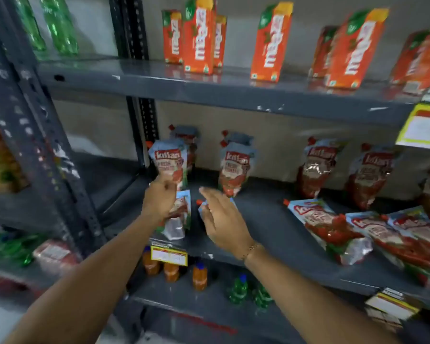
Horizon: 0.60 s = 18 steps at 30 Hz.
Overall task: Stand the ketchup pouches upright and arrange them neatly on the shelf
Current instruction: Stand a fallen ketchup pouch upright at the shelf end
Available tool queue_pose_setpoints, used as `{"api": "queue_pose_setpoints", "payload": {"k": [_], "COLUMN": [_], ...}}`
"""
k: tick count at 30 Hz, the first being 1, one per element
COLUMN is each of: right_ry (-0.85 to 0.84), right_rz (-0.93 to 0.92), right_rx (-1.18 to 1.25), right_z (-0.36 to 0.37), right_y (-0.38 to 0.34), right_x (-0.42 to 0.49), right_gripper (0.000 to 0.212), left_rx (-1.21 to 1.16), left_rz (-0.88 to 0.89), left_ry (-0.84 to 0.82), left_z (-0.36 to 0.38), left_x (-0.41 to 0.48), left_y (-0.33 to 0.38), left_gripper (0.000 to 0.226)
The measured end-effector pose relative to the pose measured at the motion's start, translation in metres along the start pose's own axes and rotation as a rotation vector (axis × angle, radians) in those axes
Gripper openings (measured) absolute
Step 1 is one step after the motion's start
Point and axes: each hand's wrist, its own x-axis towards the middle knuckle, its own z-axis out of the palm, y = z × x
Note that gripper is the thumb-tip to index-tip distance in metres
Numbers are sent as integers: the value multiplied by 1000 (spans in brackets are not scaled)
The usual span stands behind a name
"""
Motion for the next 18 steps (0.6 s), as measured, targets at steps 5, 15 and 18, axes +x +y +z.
{"api": "queue_pose_setpoints", "payload": {"k": [5, 15, 18], "right_ry": [-351, -162, -72], "right_rz": [567, 1046, 792], "right_rx": [333, 596, 537], "right_z": [58, 107, 113], "right_y": [7, 12, 7], "right_x": [40, 83, 94], "right_gripper": [24, 7, 24], "left_rx": [-150, -383, -467], "left_rz": [-530, -587, -395], "left_ry": [-183, -452, -361], "left_z": [-5, -20, -31], "left_x": [59, 80, 97], "left_y": [-63, -87, -83], "left_gripper": [39, 10, 23]}}
